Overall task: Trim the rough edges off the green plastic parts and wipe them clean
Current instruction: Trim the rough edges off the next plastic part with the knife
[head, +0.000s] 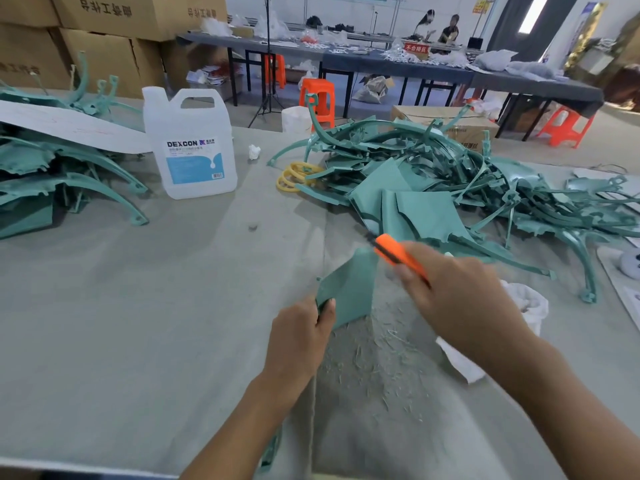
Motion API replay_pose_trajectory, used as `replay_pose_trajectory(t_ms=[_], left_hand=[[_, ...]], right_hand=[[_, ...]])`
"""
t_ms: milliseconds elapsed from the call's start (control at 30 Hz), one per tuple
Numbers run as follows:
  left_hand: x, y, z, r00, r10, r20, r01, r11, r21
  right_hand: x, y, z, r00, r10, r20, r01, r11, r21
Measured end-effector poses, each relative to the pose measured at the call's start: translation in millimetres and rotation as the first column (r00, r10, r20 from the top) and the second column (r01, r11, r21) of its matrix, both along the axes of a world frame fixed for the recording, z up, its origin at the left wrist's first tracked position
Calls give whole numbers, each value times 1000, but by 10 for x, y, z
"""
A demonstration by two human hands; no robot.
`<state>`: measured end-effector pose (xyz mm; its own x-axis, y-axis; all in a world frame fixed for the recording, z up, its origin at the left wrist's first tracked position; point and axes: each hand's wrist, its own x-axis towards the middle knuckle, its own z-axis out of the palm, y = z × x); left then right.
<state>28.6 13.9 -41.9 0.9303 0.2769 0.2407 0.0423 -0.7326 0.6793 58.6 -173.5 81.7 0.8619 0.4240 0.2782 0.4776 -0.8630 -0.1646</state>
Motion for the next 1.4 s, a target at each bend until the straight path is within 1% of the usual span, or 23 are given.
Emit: replay_pose_trajectory(t_ms=[67, 133, 167, 233, 300, 333, 367, 433, 500, 633, 667, 767, 833, 900, 967, 1033, 1100, 1267, 1400], left_hand=[[7, 8, -1, 1000, -3, 12, 3, 1000, -12], [3, 3, 4, 1000, -11, -12, 11, 1000, -2], [3, 2, 9, 1000, -4, -29, 5, 1000, 19], [3, -2, 20, 999, 12, -46, -11, 1000, 26], [-12, -18, 28, 999, 1, -35, -1, 1000, -9], [-17, -27, 31, 1000, 2, -31, -2, 1000, -6], [-18, -31, 30, 1000, 7, -30, -7, 1000, 8], [-11, -24, 18, 1000, 15, -24, -14, 1000, 24], [-9, -23, 16, 999, 15, -35, -13, 999, 33], [-6, -34, 10, 998, 34, -52, -31, 998, 56], [-10, -42, 11, 998, 35, -43, -33, 998, 53], [-23, -53, -1, 1000, 20, -13, -19, 998, 64], [-32, -51, 0, 1000, 22, -15, -20, 996, 90], [-29, -39, -5, 1000, 19, -15, -18, 996, 86], [-48, -34, -14, 1000, -8, 17, 7, 1000, 28], [-81, -38, -18, 998, -22, 53, 22, 1000, 9], [-83, -37, -39, 999, -20, 46, 19, 1000, 20], [-90, -93, -18, 999, 15, 46, -18, 998, 56], [-105, -118, -27, 996, 16, 86, -25, 995, 95]], right_hand=[[-155, 119, -65, 990, 120, -79, -122, 992, -14], [-176, 168, -136, 979, 127, -162, -140, 988, -71], [-127, 149, -145, 981, 99, -166, -113, 991, -76], [11, 66, -105, 994, -11, -109, -2, 994, -112], [99, -34, -47, 995, -101, 8, 100, 981, -164], [89, -53, -41, 995, -97, 26, 100, 985, -140], [44, -41, -46, 999, -53, 8, 53, 994, -91], [-115, 66, -83, 993, 83, -85, -86, 996, -37], [-181, 130, -130, 981, 125, -146, -140, 986, -95], [-25, 20, -97, 999, -10, -43, 6, 996, -84], [-28, 19, -82, 999, -17, -33, 14, 996, -84], [-171, 114, -105, 990, 92, -111, -98, 994, -51], [-160, 93, -133, 984, 103, -143, -113, 991, -66], [-21, -20, -124, 997, 22, -69, -26, 998, -64], [80, -140, -125, 998, -67, -2, 67, 997, -39], [90, -200, -130, 994, -99, -36, 101, 994, 46], [34, -196, -144, 993, -81, -83, 89, 991, 104], [-40, -183, -130, 982, -37, -188, 58, 993, 106], [-26, -202, -86, 981, -31, -192, 40, 998, 43]])
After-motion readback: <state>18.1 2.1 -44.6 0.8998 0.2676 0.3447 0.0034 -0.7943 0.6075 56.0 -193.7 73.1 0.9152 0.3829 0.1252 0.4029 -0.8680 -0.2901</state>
